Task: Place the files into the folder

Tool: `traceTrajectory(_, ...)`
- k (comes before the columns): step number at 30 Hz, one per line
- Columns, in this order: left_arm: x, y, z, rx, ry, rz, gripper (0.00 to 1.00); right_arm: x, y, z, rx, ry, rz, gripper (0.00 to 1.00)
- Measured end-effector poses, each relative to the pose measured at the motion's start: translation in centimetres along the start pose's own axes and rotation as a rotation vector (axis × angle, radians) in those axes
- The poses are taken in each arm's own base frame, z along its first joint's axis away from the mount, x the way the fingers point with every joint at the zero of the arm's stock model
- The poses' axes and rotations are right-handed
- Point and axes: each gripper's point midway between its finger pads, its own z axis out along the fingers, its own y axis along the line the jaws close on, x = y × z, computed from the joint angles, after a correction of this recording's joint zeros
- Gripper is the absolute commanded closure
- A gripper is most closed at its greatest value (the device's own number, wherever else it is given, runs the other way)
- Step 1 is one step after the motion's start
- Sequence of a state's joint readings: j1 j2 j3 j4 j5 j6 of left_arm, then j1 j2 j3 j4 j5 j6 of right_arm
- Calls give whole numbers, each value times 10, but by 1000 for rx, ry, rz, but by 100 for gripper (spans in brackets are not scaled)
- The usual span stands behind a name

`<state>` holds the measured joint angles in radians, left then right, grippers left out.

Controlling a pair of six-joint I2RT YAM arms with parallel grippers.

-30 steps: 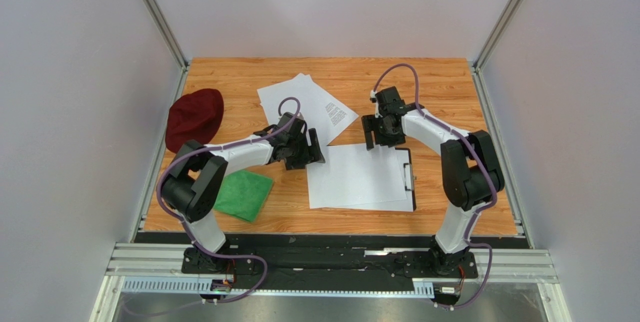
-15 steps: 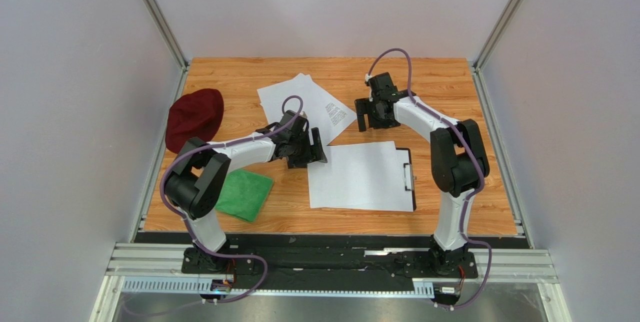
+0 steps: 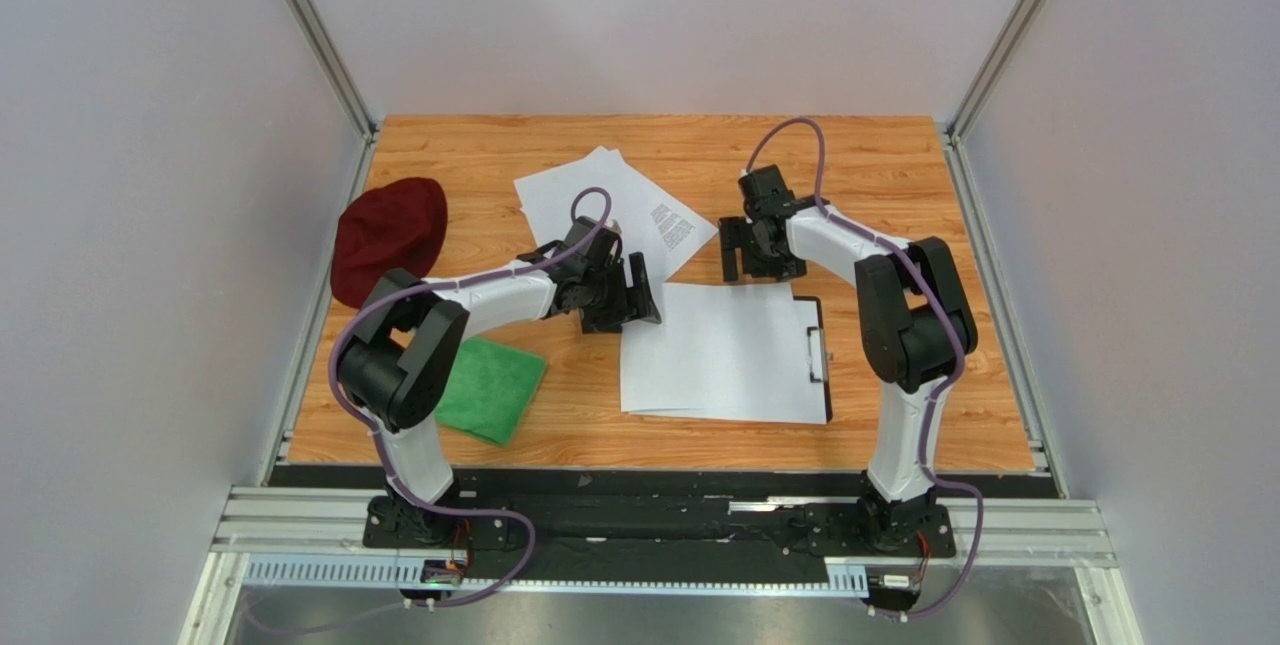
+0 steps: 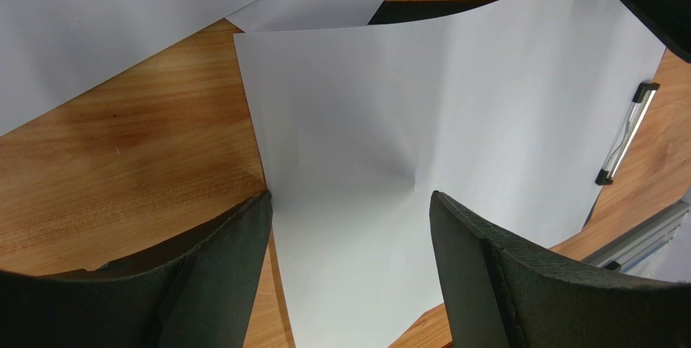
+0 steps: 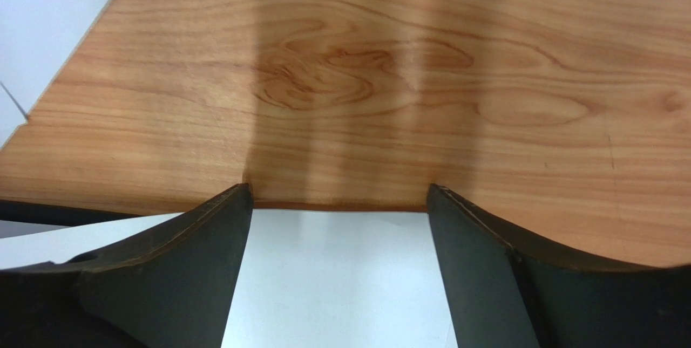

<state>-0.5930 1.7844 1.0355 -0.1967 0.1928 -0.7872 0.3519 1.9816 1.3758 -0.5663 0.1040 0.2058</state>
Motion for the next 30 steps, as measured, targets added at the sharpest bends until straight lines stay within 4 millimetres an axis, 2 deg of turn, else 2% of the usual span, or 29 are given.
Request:
traceTrajectory(13,0,0,0,2,2,9,19,24,-9,-11,20,23,70,15)
traceTrajectory(21,-1,2,0,-20,12,33,19,24,-11,-12,19,23,77,15)
traceTrajectory(25,-1,4,-1,-35,18,53,19,15,-2,-12,-28,21,80,15)
traceTrajectory(30,-1,8,-2,-49,16,74,18,9,20,-20,-171,33,107,14)
